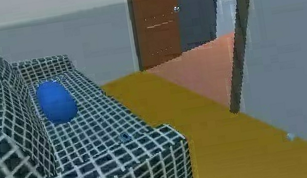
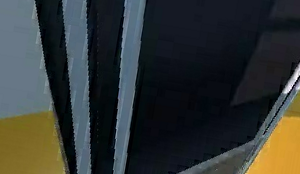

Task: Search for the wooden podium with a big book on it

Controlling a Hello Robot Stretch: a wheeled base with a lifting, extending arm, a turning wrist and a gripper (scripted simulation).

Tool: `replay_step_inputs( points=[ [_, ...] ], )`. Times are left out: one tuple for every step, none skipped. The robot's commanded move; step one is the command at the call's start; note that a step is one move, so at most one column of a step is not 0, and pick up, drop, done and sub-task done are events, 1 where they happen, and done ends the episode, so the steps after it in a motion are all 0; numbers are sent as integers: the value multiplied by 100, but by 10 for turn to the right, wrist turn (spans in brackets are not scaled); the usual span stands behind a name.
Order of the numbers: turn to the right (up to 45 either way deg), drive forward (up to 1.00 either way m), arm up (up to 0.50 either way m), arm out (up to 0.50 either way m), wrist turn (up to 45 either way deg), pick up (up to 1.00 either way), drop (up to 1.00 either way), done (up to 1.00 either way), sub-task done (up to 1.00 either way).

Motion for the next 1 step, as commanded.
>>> replay_step_inputs(
  points=[
    [270,0,0,0,0,0,0,0,0]
  ],
)
